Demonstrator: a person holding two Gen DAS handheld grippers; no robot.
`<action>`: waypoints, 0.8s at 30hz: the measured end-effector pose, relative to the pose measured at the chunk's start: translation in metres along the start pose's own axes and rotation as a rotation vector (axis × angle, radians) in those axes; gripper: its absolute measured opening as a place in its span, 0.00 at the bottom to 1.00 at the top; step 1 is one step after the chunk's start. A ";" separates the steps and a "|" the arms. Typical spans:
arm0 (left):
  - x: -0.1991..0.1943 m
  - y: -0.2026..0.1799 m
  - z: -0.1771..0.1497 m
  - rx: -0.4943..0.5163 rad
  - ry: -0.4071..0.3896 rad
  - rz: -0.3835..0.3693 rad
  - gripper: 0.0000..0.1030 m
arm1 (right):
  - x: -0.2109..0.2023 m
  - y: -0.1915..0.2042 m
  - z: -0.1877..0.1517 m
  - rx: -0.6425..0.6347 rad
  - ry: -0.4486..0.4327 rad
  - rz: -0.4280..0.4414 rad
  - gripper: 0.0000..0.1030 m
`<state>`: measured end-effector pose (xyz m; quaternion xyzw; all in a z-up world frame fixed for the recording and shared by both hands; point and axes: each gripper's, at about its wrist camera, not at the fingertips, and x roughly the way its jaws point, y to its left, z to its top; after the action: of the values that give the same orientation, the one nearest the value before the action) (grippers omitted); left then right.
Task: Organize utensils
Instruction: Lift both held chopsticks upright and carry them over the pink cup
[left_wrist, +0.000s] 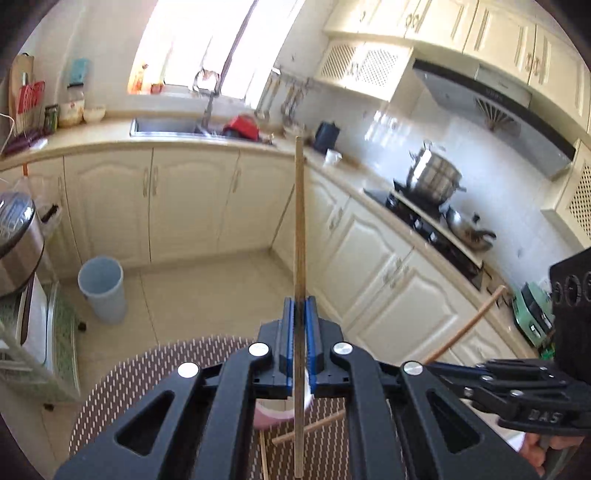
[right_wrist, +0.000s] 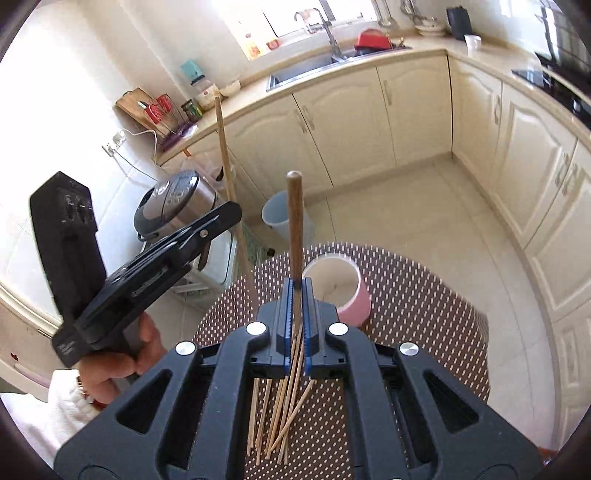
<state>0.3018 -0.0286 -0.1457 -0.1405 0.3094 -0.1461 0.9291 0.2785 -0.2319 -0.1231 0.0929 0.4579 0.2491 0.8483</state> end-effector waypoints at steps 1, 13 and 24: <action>0.004 0.000 0.005 -0.003 -0.022 0.003 0.05 | -0.001 0.000 0.006 -0.008 -0.008 -0.001 0.05; 0.073 0.013 0.009 0.000 -0.108 0.101 0.05 | 0.027 -0.017 0.036 -0.049 -0.003 -0.050 0.05; 0.084 0.025 -0.041 0.002 0.019 0.103 0.06 | 0.070 -0.037 0.017 0.013 0.087 -0.053 0.05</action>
<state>0.3457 -0.0421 -0.2305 -0.1218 0.3249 -0.0997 0.9326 0.3367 -0.2266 -0.1791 0.0754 0.4985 0.2274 0.8331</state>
